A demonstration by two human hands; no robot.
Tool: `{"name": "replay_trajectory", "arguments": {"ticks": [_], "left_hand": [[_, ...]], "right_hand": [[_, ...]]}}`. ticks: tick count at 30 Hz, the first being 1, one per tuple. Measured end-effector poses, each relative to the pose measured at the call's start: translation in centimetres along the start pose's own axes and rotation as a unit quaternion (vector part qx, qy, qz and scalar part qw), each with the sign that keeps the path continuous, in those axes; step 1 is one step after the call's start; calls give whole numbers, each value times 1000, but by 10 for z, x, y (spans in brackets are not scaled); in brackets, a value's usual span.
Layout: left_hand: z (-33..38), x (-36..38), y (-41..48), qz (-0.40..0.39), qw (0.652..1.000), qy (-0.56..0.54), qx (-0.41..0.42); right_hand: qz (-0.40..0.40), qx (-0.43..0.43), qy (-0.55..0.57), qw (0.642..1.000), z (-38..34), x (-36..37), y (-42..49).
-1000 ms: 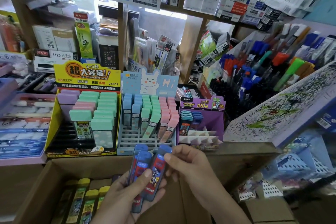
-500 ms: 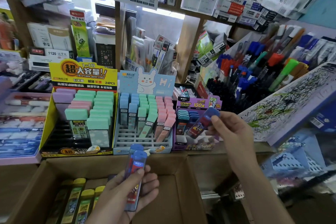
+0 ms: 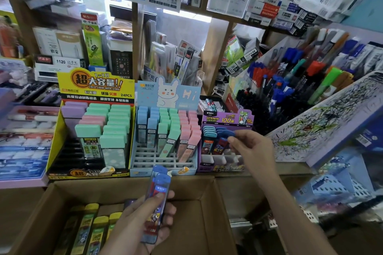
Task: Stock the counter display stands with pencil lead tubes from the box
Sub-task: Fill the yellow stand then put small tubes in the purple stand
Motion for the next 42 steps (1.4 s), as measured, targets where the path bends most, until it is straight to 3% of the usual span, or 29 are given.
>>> {"name": "replay_trajectory", "arguments": {"ticks": [8,13,20,25,31,42], "left_hand": [[2,15,0,10,992,-118,-43],[-2,8,4,30,991,-121,-52],[-4,6,-1,54,995,-85,-27],[0,8,-9,58,996,-71,-5],[2,13,-13,79,995,-51,12],[3,14,-12,88,994,-49,52]], "right_hand": [[11,28,-3,1000,13,10,3],[27,7,-62,998,13,8,0],[19,6,-12,1000,-4,7,-22],[-91,43,46,994,-23,30,-55],[-257,97,78,958,-35,67,-91],[-248,117,170,947,-37,62,-91]]}}
Point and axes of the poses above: each hand's wrist, its own y-axis towards the middle knuckle, its own x-axis out of the palm, z = x × y, the point moved 3 cm from there along y, towards the middle knuckle, and after that the axes turned 9 degrees about -y, right-handed, at the moved point
